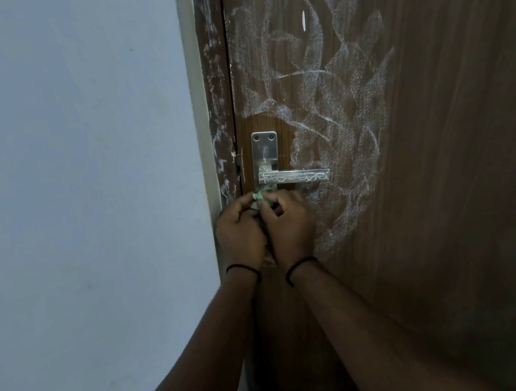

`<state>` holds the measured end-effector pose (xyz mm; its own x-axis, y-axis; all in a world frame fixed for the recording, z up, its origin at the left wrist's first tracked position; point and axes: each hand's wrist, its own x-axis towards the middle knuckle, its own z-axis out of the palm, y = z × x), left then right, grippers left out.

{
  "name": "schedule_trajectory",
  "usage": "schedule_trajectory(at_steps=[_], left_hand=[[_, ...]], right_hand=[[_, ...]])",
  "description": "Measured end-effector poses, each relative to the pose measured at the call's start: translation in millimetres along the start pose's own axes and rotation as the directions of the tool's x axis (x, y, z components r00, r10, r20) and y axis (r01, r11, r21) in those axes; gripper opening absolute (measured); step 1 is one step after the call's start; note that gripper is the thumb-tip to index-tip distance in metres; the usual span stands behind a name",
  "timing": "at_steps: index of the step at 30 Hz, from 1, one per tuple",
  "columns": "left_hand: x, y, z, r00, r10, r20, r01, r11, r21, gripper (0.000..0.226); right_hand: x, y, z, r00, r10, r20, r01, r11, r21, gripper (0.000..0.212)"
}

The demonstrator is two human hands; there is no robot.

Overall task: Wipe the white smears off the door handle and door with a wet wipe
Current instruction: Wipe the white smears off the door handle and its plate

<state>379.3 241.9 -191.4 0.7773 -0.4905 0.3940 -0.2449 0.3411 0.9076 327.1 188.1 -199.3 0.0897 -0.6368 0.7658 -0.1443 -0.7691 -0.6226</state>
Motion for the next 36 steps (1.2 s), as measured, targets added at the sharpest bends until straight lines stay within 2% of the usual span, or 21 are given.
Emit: schedule_trajectory(at_steps=[2,5,7,10,12,14,17,19,24,28,30,36], left_hand=[[4.0,1.2,0.4,1.0,-0.013,-0.018,0.012,1.0,-0.021,0.039],[9.2,3.6,3.2,1.0,-0.015,-0.022,0.014,0.999,-0.043,0.042],[10.5,6.4,5.4,1.0,-0.009,-0.022,0.008,0.998,-0.061,0.041],[11.5,6.5,5.5,0.997,0.006,-0.073,-0.011,0.997,-0.07,0.039],[12.8,4.9,3.4,0.996,-0.011,-0.089,0.003,0.996,-0.084,0.039],[13.2,4.2,1.3,0.997,-0.017,-0.072,0.009,0.993,-0.116,0.038],[13.5,4.6,0.3,0.998,0.012,-0.066,-0.018,0.996,-0.089,0.036],[13.4,3.2,1.2,0.998,0.014,-0.067,-0.021,0.995,-0.1,0.036],[14.8,1.0,2.0,0.995,-0.023,-0.099,0.009,0.991,-0.133,0.032],[14.6,1.2,3.3,0.997,0.016,-0.08,-0.026,0.993,-0.116,0.035],[14.4,1.0,4.9,0.996,0.025,-0.089,-0.035,0.993,-0.111,0.034],[13.6,2.4,8.1,0.992,-0.008,-0.124,-0.012,0.987,-0.162,0.031]], right_hand=[[1.2,3.5,-1.6,0.995,0.057,-0.077,-0.053,0.997,0.053,0.007],[8.1,2.2,0.9,0.961,0.225,-0.161,-0.207,0.971,0.121,0.011],[8.8,-2.2,5.3,0.968,0.201,-0.153,-0.186,0.977,0.107,0.015],[2.6,-8.0,11.0,0.995,0.093,-0.036,-0.09,0.993,0.08,0.015],[2.7,-5.0,9.9,0.993,0.112,-0.047,-0.107,0.99,0.094,0.013],[4.4,-2.4,7.8,0.966,0.224,-0.128,-0.198,0.962,0.186,0.013],[8.2,-9.2,12.1,0.878,0.437,-0.194,-0.356,0.868,0.347,0.013],[9.5,-17.1,17.5,0.859,0.473,-0.198,-0.383,0.848,0.366,0.013],[1.0,-15.4,16.9,0.933,0.355,-0.062,-0.32,0.895,0.311,0.007],[10.4,-7.8,8.1,0.862,0.459,-0.214,-0.365,0.856,0.366,0.017],[14.1,-7.9,10.1,0.866,0.456,-0.204,-0.378,0.865,0.328,0.013],[-1.3,9.4,4.7,0.969,0.231,-0.089,-0.218,0.966,0.14,0.008]])
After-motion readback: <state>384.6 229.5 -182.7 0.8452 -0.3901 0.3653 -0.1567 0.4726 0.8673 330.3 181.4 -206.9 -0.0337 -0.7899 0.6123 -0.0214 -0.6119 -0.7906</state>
